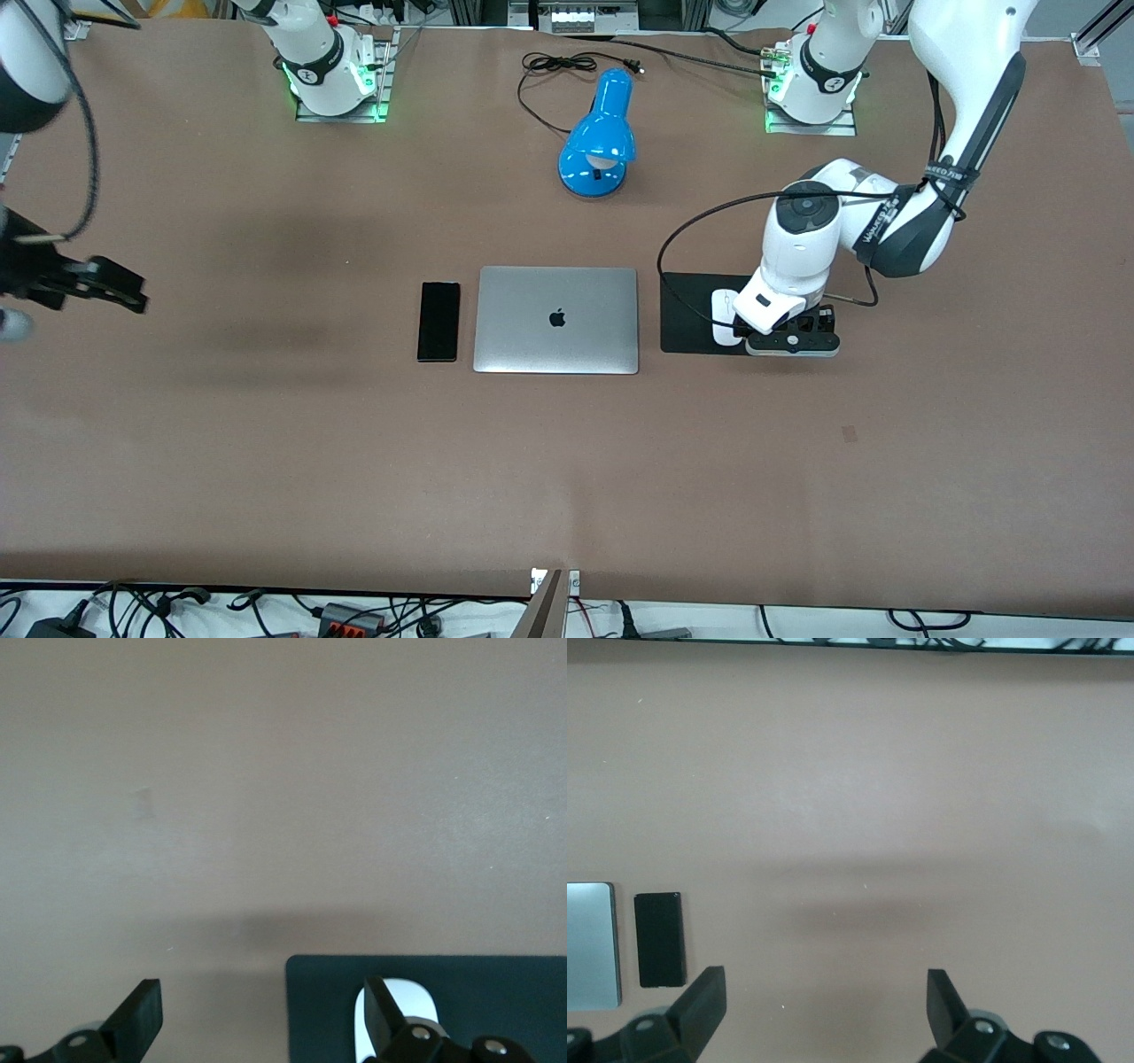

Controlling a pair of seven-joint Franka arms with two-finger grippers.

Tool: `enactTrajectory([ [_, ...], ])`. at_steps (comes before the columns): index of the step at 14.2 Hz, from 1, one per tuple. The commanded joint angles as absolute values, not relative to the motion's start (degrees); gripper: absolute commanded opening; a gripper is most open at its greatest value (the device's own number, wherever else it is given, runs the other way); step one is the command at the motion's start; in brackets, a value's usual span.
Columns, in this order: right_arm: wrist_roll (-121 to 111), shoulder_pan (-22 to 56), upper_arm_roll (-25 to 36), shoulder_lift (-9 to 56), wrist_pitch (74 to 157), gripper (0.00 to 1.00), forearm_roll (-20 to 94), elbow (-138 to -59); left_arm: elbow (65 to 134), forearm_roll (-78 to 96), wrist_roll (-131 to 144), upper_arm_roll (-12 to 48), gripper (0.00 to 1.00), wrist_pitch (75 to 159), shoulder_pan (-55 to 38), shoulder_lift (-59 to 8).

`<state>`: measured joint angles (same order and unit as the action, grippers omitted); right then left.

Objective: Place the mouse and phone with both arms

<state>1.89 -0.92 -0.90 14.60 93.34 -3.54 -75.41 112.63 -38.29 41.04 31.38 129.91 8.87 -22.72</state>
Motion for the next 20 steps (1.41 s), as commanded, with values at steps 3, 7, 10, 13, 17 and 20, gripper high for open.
enactTrajectory([
  [3,1.1,-2.2,-1.5,10.1,92.9,1.00,-3.9,-81.8,104.8,-32.6,31.8,33.3,1.00,118.1,9.3,-22.6],
  [7,1.1,-2.1,-1.5,3.2,96.9,1.00,-4.1,-92.2,96.8,-23.0,23.8,33.2,1.00,109.8,10.6,-22.8],
  [10,0.1,-2.2,-1.4,0.5,94.4,1.00,-4.0,-93.9,89.7,-15.1,17.3,33.2,1.00,103.2,13.8,-22.8],
  [13,0.1,-2.2,-1.3,0.5,92.1,1.00,-3.5,-93.1,82.4,-12.2,16.0,33.2,1.00,96.2,16.2,-22.8],
  [17,-0.1,-2.6,-1.1,1.8,92.9,1.00,-0.7,-91.6,74.2,-8.0,14.2,31.7,1.00,84.2,16.4,-21.6],
  [20,0.1,-2.7,-1.0,1.5,93.1,1.00,-1.0,-91.1,78.4,0.6,6.2,21.2,1.00,84.5,12.3,-15.4],
])
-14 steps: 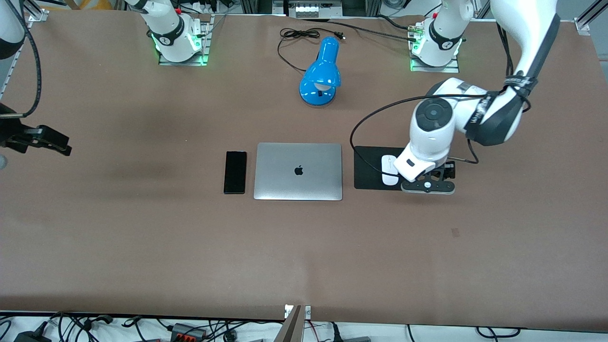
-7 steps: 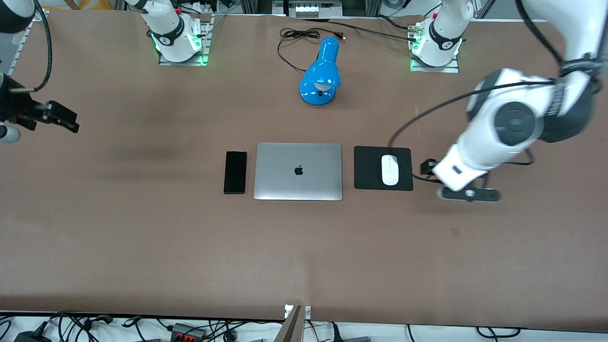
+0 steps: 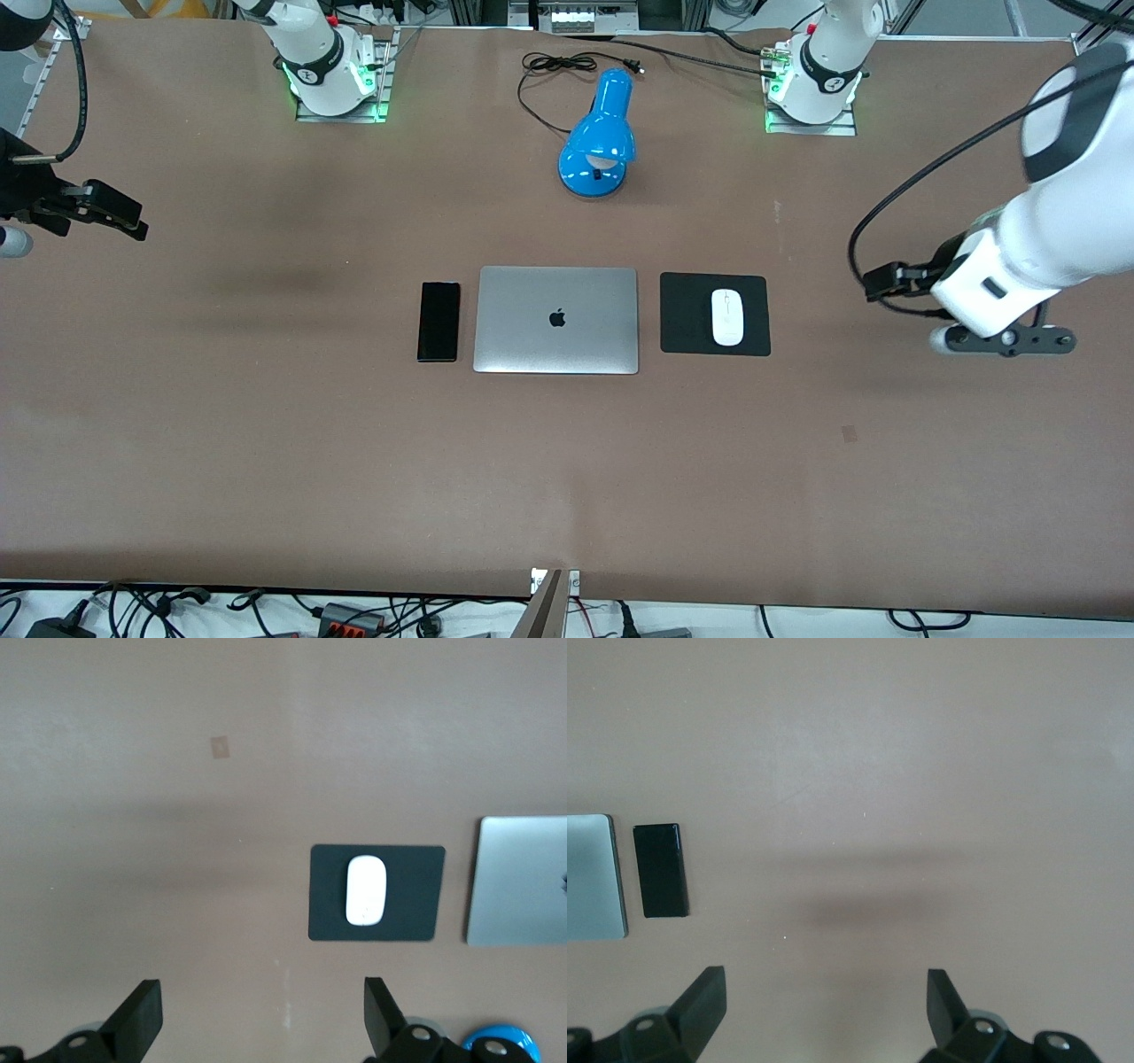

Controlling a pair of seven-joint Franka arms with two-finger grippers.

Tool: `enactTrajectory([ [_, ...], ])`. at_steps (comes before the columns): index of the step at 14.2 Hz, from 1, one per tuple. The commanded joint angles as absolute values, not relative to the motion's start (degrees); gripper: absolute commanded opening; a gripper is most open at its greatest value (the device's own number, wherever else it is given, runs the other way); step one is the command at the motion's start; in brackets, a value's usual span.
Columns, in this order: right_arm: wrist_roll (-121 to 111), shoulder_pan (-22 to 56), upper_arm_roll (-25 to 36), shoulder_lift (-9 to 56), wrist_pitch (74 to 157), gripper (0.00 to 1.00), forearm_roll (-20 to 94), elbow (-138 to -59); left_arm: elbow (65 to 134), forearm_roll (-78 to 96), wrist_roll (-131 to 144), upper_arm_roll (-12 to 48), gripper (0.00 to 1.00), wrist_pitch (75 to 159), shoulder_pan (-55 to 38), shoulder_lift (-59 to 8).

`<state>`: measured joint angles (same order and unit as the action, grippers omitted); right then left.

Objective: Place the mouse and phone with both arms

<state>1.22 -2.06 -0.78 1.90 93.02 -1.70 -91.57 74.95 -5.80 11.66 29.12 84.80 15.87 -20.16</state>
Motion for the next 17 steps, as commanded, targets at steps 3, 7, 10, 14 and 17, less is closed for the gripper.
enactTrajectory([
  [3,0.1,-2.7,-1.1,1.6,93.0,1.00,-1.0,-91.2,82.6,5.0,2.8,4.9,1.00,86.3,2.0,-10.7],
  [7,-0.1,-3.8,-1.1,1.8,93.4,1.00,-0.3,-91.5,99.7,4.1,1.4,1.1,1.00,100.0,-0.9,1.0],
  [10,-0.1,-3.1,-1.1,1.8,94.7,1.00,-1.0,-92.2,99.8,-2.5,-0.3,0.6,1.00,99.9,-3.1,1.8],
  [14,0.1,-3.2,-1.1,1.7,94.2,1.00,-0.8,-92.2,99.3,-2.0,-0.5,-0.2,1.00,99.2,-3.5,0.9],
  [17,-0.1,-3.5,-1.1,1.6,94.0,1.00,-0.2,-92.2,98.3,0.9,-0.1,-0.3,1.00,97.8,-2.8,0.3],
])
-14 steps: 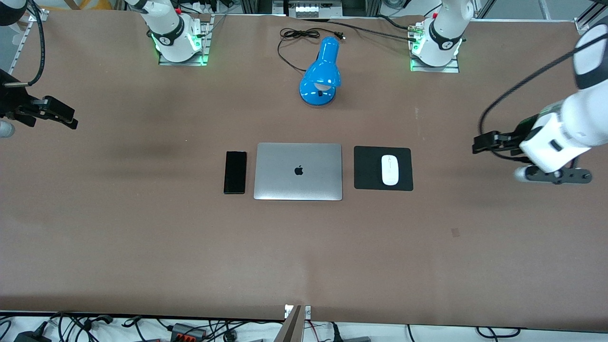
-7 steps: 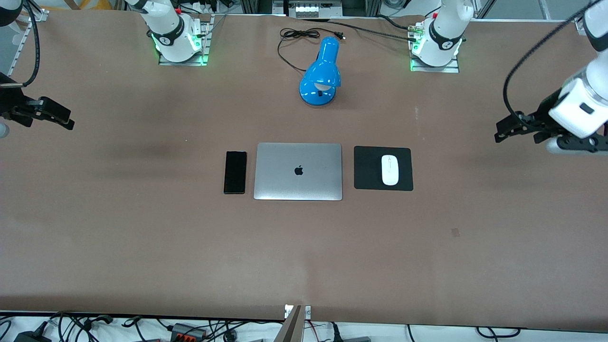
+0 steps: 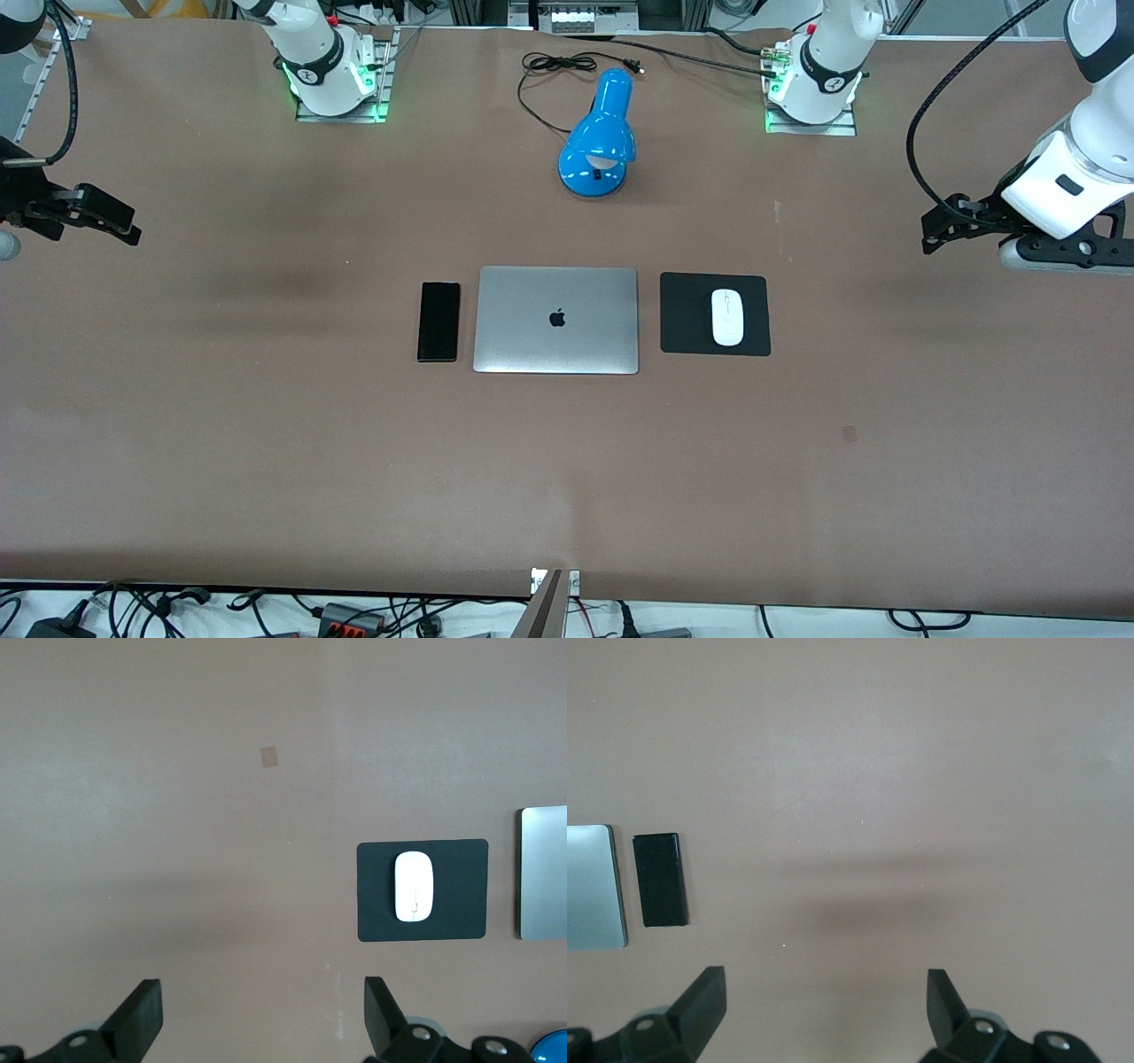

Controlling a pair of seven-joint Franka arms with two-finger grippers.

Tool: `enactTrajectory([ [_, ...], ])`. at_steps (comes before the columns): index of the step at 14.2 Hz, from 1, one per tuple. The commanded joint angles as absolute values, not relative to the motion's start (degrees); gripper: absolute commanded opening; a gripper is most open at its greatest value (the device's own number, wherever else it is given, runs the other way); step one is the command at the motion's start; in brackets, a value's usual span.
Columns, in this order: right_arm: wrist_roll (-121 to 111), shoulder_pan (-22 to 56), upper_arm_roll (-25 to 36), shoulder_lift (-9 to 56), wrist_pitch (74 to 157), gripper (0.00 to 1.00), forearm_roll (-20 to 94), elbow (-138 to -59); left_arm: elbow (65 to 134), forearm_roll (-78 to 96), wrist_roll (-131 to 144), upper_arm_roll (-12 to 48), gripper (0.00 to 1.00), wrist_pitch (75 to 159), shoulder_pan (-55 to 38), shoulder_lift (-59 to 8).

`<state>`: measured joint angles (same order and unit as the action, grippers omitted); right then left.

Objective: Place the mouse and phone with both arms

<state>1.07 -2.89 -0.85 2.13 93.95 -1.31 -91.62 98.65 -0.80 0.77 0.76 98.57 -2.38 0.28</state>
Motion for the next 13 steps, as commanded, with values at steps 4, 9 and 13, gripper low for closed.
enactTrajectory([
  [4,-0.1,-3.3,-1.2,1.2,93.1,1.00,-0.5,-91.9,95.4,0.4,-0.2,-0.4,1.00,97.0,-3.1,-0.6],
  [9,-0.1,-3.4,-1.1,1.2,92.8,1.00,-0.6,-92.0,93.4,-0.9,-0.2,0.6,1.00,92.9,-3.2,-0.6],
  [13,-0.1,-3.4,-1.1,1.1,92.8,1.00,-0.6,-91.9,92.3,-0.9,-0.3,0.6,1.00,92.0,-3.3,-0.6],
])
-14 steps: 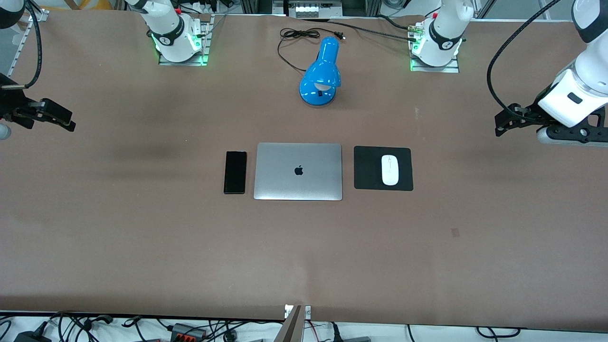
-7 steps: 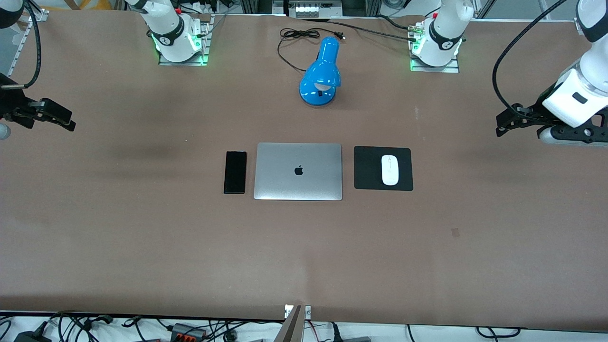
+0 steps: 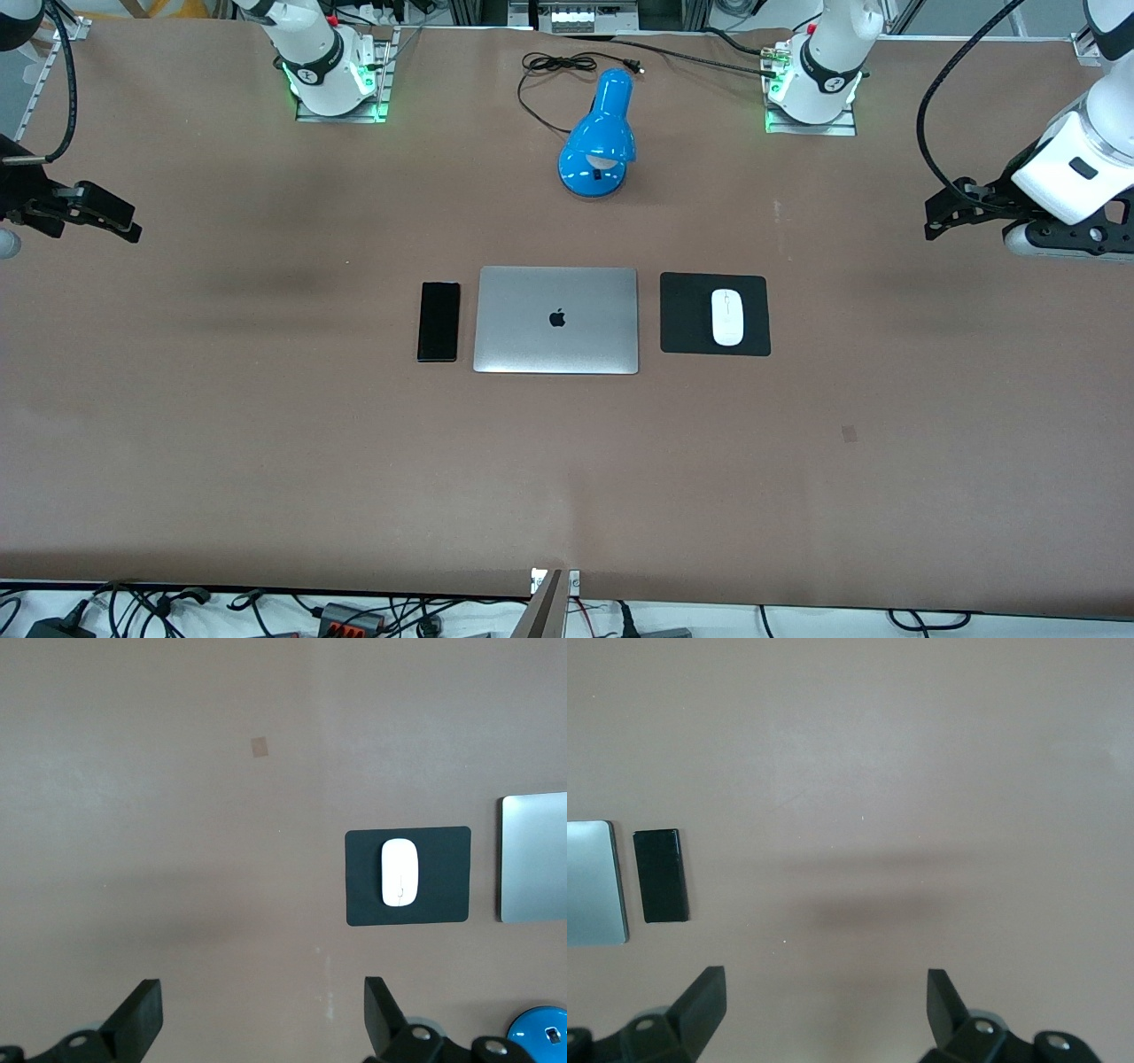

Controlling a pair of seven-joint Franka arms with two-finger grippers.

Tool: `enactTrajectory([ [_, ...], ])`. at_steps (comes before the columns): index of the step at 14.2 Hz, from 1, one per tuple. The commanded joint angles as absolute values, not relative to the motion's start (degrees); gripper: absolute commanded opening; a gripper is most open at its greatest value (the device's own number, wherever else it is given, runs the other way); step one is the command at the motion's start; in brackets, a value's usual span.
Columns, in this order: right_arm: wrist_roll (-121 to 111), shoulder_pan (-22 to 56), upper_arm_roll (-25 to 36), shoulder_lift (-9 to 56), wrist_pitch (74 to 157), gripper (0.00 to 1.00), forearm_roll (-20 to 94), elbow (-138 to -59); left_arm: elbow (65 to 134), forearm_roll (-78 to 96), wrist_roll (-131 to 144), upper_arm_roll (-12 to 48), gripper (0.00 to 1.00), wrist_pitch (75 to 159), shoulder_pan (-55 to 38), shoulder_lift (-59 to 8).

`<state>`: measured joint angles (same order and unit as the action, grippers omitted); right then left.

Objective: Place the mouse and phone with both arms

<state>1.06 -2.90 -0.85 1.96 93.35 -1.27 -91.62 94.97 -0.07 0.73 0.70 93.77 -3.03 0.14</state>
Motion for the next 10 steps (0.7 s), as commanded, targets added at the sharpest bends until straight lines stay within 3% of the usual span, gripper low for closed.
enactTrajectory([
  [1,-0.1,-3.4,-1.1,1.1,92.8,1.00,-0.5,-91.9,91.6,-0.9,-0.5,0.9,1.00,91.9,-3.3,-0.7],
  [10,-0.4,-3.4,-1.1,1.1,92.7,1.00,-0.4,-91.9,91.0,-0.9,-0.5,0.8,1.00,90.9,-3.4,-0.9],
])
